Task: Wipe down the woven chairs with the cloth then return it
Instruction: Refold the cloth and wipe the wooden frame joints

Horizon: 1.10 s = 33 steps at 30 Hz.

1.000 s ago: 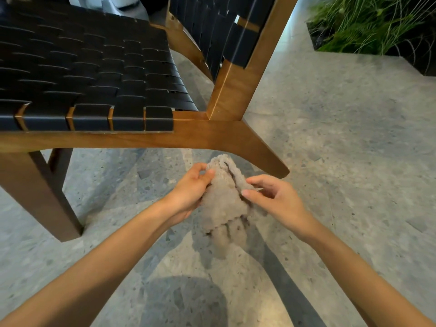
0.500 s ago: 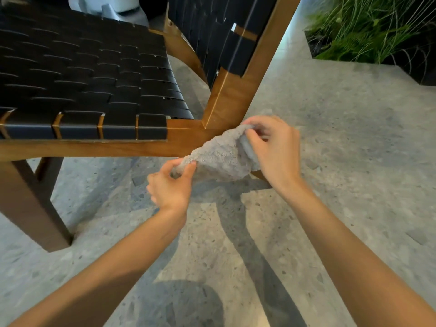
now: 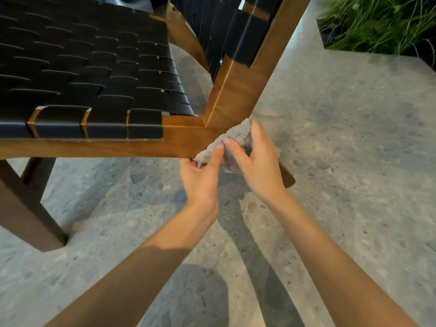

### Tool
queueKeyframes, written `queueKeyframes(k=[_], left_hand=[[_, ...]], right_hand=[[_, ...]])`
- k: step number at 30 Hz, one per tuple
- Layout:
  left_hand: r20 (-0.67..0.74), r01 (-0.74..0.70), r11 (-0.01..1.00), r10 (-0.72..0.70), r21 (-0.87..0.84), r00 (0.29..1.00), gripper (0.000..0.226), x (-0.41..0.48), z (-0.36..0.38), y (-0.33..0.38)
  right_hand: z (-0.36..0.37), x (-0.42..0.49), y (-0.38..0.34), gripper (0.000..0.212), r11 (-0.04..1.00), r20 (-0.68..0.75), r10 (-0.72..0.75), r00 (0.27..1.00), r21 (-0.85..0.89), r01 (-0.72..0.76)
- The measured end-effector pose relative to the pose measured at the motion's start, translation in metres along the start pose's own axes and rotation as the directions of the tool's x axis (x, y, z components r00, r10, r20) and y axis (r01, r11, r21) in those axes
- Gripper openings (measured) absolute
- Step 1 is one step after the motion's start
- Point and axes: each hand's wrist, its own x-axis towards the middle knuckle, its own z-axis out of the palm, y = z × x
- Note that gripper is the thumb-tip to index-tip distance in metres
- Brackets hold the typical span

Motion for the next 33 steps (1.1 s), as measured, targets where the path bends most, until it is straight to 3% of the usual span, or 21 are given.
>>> queueKeyframes(k=[3, 6, 11, 15, 20, 27, 30, 33], left_hand=[[0.024, 0.002, 0.998, -0.004, 0.062, 1.000, 0.038, 0.006, 0.007, -0.016], [0.109, 0.011, 0.992, -0.025, 0.127, 0.994, 0.030, 0.011, 0.023, -0.038], [0.144, 0.122, 0.962, -0.161, 0.244, 0.977, 0.033, 0.019, 0.057, -0.088], [0.172, 0.254, 0.913, -0.319, 0.319, 0.932, 0.039, 0.026, 0.074, -0.121], [0.129, 0.396, 0.871, -0.446, 0.291, 0.886, 0.030, 0.030, 0.084, -0.136], [0.172, 0.422, 0.900, -0.436, 0.111, 0.884, 0.036, 0.020, 0.063, -0.112], [0.193, 0.435, 0.899, -0.420, -0.044, 0.887, 0.030, 0.017, 0.047, -0.086], [0.182, 0.399, 0.905, -0.371, -0.150, 0.911, 0.035, 0.015, 0.027, -0.058]], right_hand=[[-0.008, -0.001, 0.023, 0.045, 0.995, 0.035, -0.059, 0.998, -0.076, 0.061], [-0.019, -0.009, 0.057, 0.043, 0.997, 0.090, -0.010, 0.996, -0.075, 0.017], [-0.042, -0.029, 0.120, 0.037, 0.976, 0.158, 0.156, 0.975, -0.177, -0.128], [-0.053, -0.031, 0.156, 0.044, 0.902, 0.196, 0.367, 0.909, -0.313, -0.297], [-0.056, -0.032, 0.165, 0.044, 0.876, 0.198, 0.430, 0.881, -0.329, -0.354], [-0.058, -0.038, 0.123, 0.057, 0.938, 0.171, 0.280, 0.945, -0.258, -0.231], [-0.048, -0.032, 0.084, 0.057, 0.941, 0.051, 0.145, 0.988, -0.317, -0.122], [-0.028, -0.032, 0.045, 0.053, 0.933, -0.191, 0.071, 0.979, -0.335, -0.133]])
